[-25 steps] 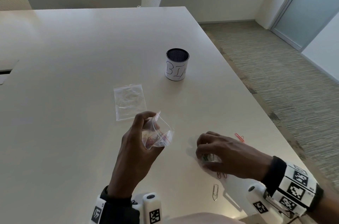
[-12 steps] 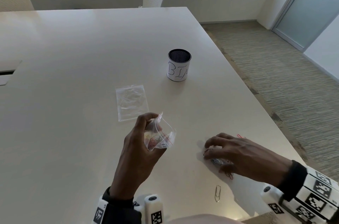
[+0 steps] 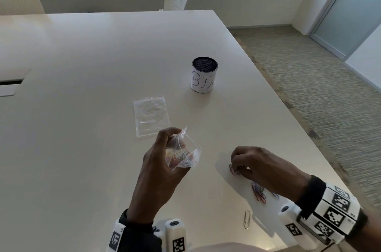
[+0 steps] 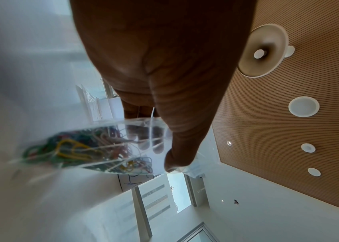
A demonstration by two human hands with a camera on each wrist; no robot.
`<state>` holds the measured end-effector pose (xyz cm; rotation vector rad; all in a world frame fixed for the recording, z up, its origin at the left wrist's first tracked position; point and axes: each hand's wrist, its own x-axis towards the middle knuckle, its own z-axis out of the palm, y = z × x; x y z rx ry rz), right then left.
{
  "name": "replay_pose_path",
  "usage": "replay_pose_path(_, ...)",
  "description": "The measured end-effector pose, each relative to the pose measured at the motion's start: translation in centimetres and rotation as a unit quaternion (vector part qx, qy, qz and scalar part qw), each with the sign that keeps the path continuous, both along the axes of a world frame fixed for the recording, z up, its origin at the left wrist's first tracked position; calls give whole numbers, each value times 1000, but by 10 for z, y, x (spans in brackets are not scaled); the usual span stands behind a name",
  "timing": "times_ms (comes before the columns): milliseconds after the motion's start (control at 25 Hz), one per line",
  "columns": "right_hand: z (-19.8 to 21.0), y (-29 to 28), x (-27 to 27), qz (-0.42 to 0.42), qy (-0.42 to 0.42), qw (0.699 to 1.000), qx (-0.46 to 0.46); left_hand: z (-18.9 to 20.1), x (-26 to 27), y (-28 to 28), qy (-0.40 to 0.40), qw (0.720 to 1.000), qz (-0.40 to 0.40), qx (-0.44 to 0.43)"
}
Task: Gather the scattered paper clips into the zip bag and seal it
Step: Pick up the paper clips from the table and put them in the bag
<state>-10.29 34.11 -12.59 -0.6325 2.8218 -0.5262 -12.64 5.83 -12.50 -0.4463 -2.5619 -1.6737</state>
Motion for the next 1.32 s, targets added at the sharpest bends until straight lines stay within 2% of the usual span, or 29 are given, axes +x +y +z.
replay_pose_path(120, 2, -3, -4, -44, -7, 997, -59, -1, 0, -1, -4, 1000, 2, 11)
replay_pose_path(240, 11, -8, -9, -85, -18, 983, -160, -2, -1, -2, -5, 1000, 3, 14)
replay_pose_path(320, 24, -15, -14, -122, -34, 958, -256, -2, -1, -1, -4, 1000, 3, 15)
replay_pose_path(480, 54, -47, -19, -169, -46, 882, -438, -2, -2, 0, -5, 1000, 0, 15)
replay_pose_path(560, 61, -65, -21, -179, -44, 856, -484, -1, -1, 0, -5, 1000, -2, 12)
replay_pose_path(600, 62, -73, -23, -183, -36, 852, -488, -1, -1, 0, -4, 1000, -2, 11)
replay_pose_path(680, 60, -86, -27, -189, -12, 860, -473, -1, -2, 0, -2, 1000, -1, 6)
replay_pose_path(880, 51, -99, -28, -174, 28, 907, -383, -4, -2, -3, -1, 1000, 5, -6)
replay_pose_path(1120, 62, -96, -22, -152, 15, 928, -340, -3, -3, -1, 5, 1000, 4, -5)
replay_pose_path(1320, 67, -91, -21, -141, 35, 934, -327, 0, -2, 1, 2, 1000, 4, 2)
